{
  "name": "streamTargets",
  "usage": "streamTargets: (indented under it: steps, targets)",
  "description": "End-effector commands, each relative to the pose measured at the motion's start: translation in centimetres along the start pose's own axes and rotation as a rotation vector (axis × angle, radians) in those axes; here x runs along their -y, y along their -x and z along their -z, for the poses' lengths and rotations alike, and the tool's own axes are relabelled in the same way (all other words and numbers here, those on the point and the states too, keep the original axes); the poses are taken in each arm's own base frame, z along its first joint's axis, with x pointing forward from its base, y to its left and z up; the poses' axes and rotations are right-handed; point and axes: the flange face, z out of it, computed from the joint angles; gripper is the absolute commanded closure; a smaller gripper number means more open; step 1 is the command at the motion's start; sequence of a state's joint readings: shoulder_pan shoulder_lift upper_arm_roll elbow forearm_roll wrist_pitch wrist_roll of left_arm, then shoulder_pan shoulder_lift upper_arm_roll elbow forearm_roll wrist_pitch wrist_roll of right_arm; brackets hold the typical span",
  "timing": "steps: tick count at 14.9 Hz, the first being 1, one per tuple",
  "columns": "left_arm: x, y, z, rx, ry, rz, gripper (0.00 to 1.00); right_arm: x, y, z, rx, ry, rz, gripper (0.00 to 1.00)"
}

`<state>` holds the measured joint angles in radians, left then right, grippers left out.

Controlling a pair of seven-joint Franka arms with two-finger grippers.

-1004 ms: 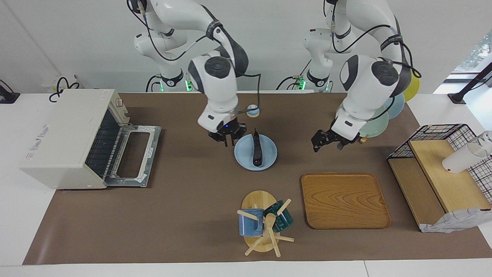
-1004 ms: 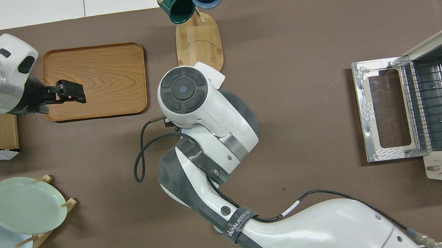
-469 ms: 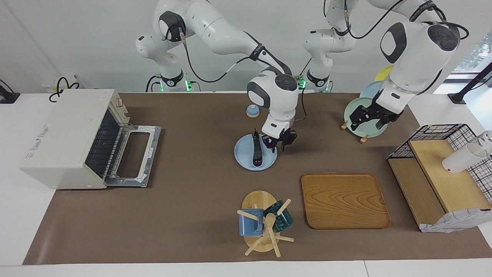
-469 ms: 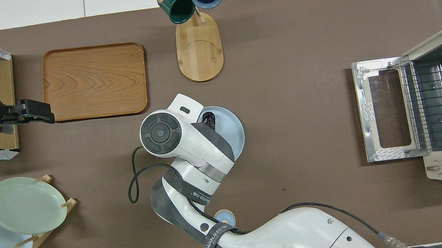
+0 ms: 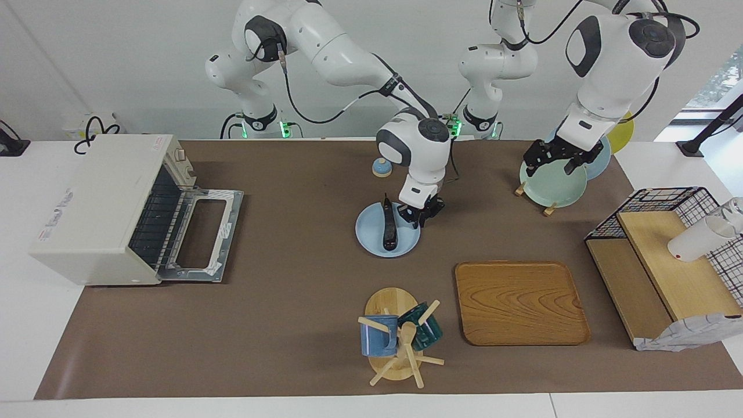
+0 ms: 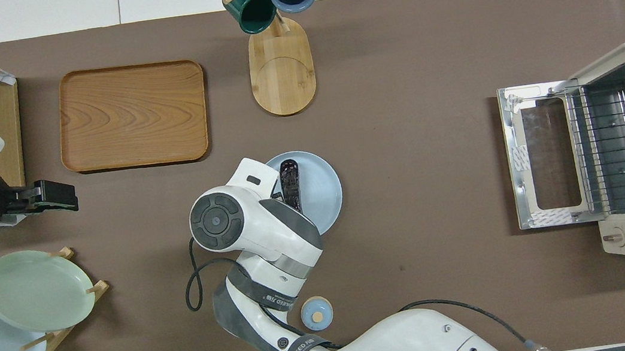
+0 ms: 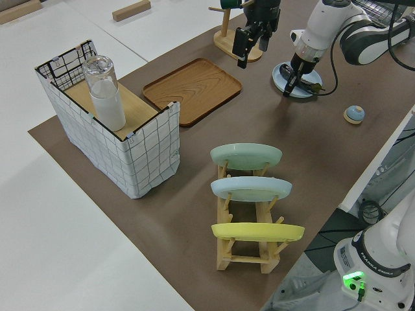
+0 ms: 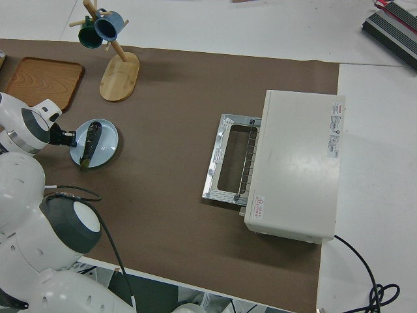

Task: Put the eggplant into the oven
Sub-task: 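Grasp the blue plate rim with the right gripper, then carry the plate with the eggplant into the open oven with the right gripper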

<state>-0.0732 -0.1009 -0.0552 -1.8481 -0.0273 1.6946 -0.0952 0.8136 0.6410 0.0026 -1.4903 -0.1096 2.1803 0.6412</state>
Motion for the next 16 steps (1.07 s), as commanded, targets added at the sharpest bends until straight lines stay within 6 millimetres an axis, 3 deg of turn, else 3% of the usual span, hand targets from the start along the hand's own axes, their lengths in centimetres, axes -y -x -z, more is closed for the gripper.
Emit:
streamTargets:
  steps: [1, 4, 7, 9, 10, 15, 16]
  targets:
    - [-1.1, 0.9, 1.0, -0.016, -0.054, -0.045, 0.0, -1.6, -0.4, 0.8, -0.027, 0.137, 0.055, 1.0]
    - [-2.2, 0.1, 3.1, 0.006, -0.063, -0.065, 0.0, -4.7, -1.3, 3.3, -0.008, 0.276, 0.1, 1.0]
    - [-2.0, -0.6, 4.4, 0.016, -0.06, -0.073, 0.0, -11.4, -2.2, 5.4, 0.083, 0.347, -0.004, 1.0]
    - [-1.9, -0.7, 3.7, 0.012, -0.047, -0.069, 0.0, -17.1, -1.9, 4.4, 0.169, 0.407, -0.146, 1.0]
    - [-1.9, -1.0, 3.6, -0.003, -0.03, -0.066, 0.0, -21.0, -1.1, 4.1, 0.199, 0.415, -0.192, 1.0]
    - [-2.3, -1.2, 3.5, -0.016, 0.016, -0.075, 0.0, -37.7, 3.6, 6.8, 0.198, 0.315, -0.13, 1.0]
    - [-2.4, -1.2, 3.5, -0.016, 0.021, -0.076, 0.0, -40.3, 4.5, 7.1, 0.21, 0.305, -0.121, 1.0]
